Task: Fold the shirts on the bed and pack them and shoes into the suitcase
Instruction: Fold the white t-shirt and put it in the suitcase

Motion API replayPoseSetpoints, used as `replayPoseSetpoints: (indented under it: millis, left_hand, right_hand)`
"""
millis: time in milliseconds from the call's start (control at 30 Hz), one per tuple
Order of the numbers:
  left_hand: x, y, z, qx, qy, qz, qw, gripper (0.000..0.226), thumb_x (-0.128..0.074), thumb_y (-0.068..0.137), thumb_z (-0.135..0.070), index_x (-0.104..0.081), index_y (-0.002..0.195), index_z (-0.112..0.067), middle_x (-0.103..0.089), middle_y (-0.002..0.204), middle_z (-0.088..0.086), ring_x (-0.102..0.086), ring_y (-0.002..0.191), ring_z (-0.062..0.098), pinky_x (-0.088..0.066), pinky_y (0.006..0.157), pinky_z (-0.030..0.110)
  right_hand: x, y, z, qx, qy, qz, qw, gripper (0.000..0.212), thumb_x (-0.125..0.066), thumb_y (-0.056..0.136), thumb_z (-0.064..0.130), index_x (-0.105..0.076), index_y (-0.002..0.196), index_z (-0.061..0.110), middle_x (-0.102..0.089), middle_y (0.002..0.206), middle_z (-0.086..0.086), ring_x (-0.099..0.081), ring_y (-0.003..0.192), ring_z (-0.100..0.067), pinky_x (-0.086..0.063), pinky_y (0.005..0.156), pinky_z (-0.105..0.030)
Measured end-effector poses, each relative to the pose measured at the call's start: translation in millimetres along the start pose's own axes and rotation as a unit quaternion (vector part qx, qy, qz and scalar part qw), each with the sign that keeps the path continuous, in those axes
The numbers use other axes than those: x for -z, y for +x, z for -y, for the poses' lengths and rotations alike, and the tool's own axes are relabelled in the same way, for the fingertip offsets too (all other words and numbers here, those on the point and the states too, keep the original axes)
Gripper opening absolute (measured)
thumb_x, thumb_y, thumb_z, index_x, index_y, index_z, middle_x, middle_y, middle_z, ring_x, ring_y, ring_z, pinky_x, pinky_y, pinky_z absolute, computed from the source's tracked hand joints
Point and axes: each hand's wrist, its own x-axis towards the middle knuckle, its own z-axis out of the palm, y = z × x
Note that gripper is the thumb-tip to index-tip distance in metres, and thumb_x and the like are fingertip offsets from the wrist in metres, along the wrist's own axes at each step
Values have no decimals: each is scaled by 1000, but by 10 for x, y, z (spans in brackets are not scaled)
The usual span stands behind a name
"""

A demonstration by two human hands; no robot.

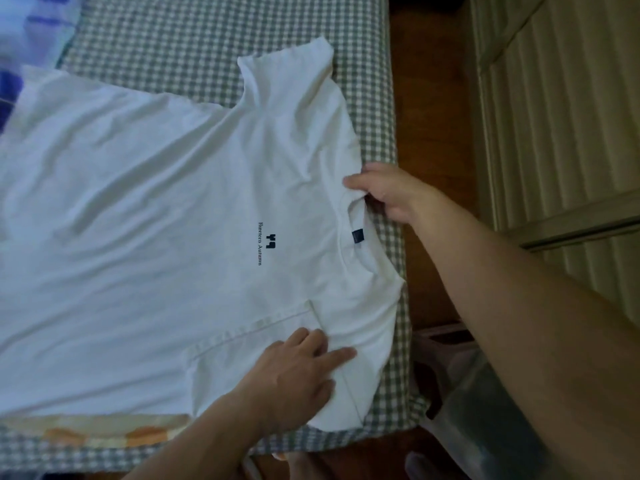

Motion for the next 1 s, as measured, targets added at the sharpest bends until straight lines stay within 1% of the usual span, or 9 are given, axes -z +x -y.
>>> replayPoseSetpoints:
  millis: [167,333,467,567,633,733,800,900,1000]
  left_hand:
    - [5,-14,6,-2,-5,-2,1000,63,-36,94,-50,-22,155,-46,-40,120,-7,-44,114,21,-50,85,40]
    - [-37,-31,-31,-22,39,-36,998,65,-45,89,-50,-32,152,-40,-45,114,-6,-52,102,22,-53,71,38]
    - [-87,-40,-58,-33,83,-70,994,68,-50,84,-54,-39,149,-35,-49,110,-4,-55,94,22,-55,65,38]
    - [-118,-52,-79,-27,98,-63,993,69,-48,86,-53,-36,151,-34,-50,114,-1,-54,95,23,-54,70,40]
    - [-118,-62,-110,-20,108,-46,993,71,-47,87,-52,-31,154,-34,-49,118,0,-52,98,25,-53,75,42]
    - [-73,-96,-103,-19,65,-14,998,75,-42,95,-50,-10,160,-32,-44,132,1,-46,112,26,-46,91,44]
    - [7,-252,-29,-29,-27,-47,998,67,-46,98,-38,-22,159,-24,-47,139,-1,-47,121,23,-44,98,43]
    - [102,-646,377,17,-51,-231,971,44,-50,95,-21,-57,138,-12,-59,135,4,-52,129,25,-45,104,44]
    - [273,-949,1124,158,55,-264,950,53,-42,103,-36,-47,149,-11,-44,156,10,-31,150,30,-32,119,48]
  right_hand:
    - [159,93,-58,0,130,-20,991,32,-65,90,-2,-64,121,8,-72,115,-13,-72,101,-29,-61,83,-40]
    - [421,79,-270,46,10,-262,964,38,-67,90,2,-57,123,17,-55,100,8,-57,87,-6,-48,66,-21]
    - [345,6,-474,-7,9,-173,985,46,-68,94,41,-55,131,16,-64,112,2,-63,95,-14,-52,72,-29]
    - [299,-31,-543,1,-62,-152,986,36,-66,97,31,-56,127,14,-63,115,0,-62,94,-13,-47,66,-24]
    - [253,-113,-566,33,-143,-253,956,21,-59,100,21,-57,120,15,-60,113,-1,-61,101,-18,-42,66,-21]
    - [-76,-410,-621,150,-296,-425,842,29,-57,97,18,-56,126,15,-54,128,-7,-50,120,-27,-45,95,-33]
    - [-599,-668,-710,277,-342,-367,819,37,-58,95,17,-55,132,12,-51,136,-12,-46,127,-31,-40,106,-42]
    - [-1420,-962,-999,339,-426,-214,811,49,-53,99,27,-48,145,10,-40,154,-14,-32,145,-35,-29,119,-49]
    - [-1967,-972,-1183,309,-540,-166,765,58,-42,103,40,-36,154,13,-25,164,-15,-15,153,-38,-19,122,-55]
